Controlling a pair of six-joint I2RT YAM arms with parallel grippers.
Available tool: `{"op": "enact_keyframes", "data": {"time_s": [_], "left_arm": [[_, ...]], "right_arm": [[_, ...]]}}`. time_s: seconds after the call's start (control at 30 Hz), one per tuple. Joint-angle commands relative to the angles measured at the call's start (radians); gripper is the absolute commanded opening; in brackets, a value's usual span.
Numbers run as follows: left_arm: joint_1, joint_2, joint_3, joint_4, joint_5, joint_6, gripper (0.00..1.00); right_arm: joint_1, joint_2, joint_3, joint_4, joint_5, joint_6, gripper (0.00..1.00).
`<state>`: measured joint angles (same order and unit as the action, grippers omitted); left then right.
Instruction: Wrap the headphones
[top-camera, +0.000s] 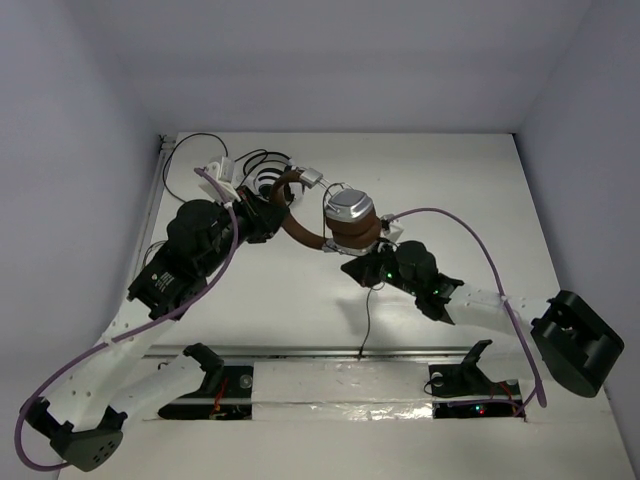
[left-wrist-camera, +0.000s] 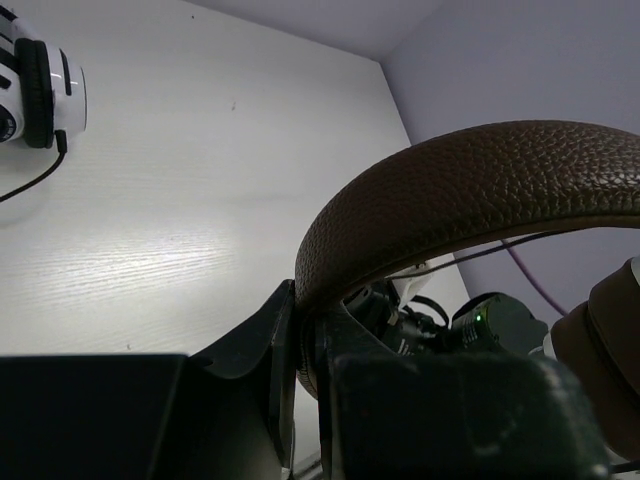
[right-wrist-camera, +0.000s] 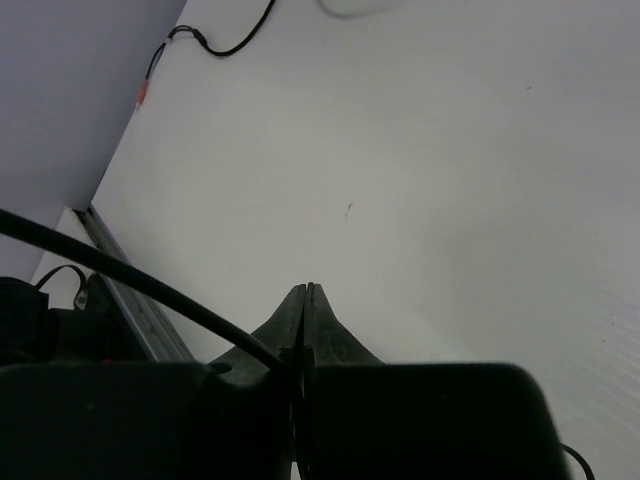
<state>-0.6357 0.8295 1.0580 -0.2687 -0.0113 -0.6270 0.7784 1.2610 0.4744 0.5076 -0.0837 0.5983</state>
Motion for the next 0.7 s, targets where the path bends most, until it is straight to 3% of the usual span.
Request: {"op": "enact_keyframes", "data": {"time_s": [0.0,0.23,0.4,0.67], "left_arm": [[-0.005,-0.009,0.039,0.163,-0.061,-0.065,0.0],[-0.005,0.013,-0.032,0.249,-0.267,-0.112,0.0],[-0.005,0.036,-0.061,0.263,-0.436,-0.099,0.0],[-0.005,0.075,-0.087,0.243,-0.63,-0.062,0.0]], "right_arm": [[-0.007,-0.011,-0.022,0.109,-0.041,0.041,0.01],[0.089,-0.037,-0.011,0.042,-0.001,0.055,0.0],[0.208,-0.095,0.016,-0.138,0.14,0.063,0.0],[0.306,-0.17,0.062,-0.387,0.199,0.123,0.0]]}}
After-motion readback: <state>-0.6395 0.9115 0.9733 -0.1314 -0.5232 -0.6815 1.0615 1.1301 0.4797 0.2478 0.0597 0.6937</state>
